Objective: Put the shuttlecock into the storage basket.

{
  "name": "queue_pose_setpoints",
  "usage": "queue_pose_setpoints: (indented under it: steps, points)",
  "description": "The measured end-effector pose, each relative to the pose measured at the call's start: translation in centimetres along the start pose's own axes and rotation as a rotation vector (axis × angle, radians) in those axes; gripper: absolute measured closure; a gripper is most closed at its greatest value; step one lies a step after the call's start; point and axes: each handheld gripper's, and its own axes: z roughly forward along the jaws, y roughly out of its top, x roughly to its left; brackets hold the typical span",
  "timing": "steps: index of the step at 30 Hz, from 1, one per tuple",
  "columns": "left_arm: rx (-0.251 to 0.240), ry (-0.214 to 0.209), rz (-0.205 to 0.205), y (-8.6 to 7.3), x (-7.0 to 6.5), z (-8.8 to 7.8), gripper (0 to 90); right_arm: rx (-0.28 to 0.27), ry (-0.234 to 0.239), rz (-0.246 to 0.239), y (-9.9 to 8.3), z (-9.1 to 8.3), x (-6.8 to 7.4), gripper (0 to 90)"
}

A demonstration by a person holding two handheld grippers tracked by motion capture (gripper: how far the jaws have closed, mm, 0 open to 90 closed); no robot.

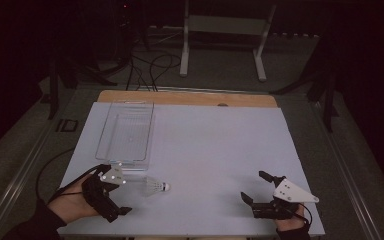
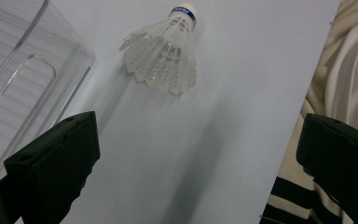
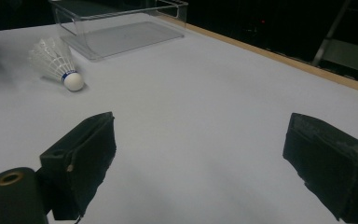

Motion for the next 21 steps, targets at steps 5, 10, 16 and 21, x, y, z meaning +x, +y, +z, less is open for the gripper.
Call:
queue_pose_setpoints:
  steps: [5,10,16,21]
  points:
    - [0.059,-0.042,-0.007,0.7,-0.1,0.3,0.1,0.001,0.002,0.0,0.0,0.0,0.0,9.0]
    - [0.106,-0.085,-0.005,1.2,-0.2,1.0,2.2,-0.001,0.003,-0.001,0.0,0.0,0.1,9.0]
    - [0.153,-0.112,-0.023,1.7,0.0,2.0,3.3,0.002,0.004,-0.004,0.0,0.1,0.1,9.0]
    - [0.207,-0.134,-0.03,1.9,-0.1,2.8,3.3,0.003,0.004,-0.001,0.0,0.0,0.1,9.0]
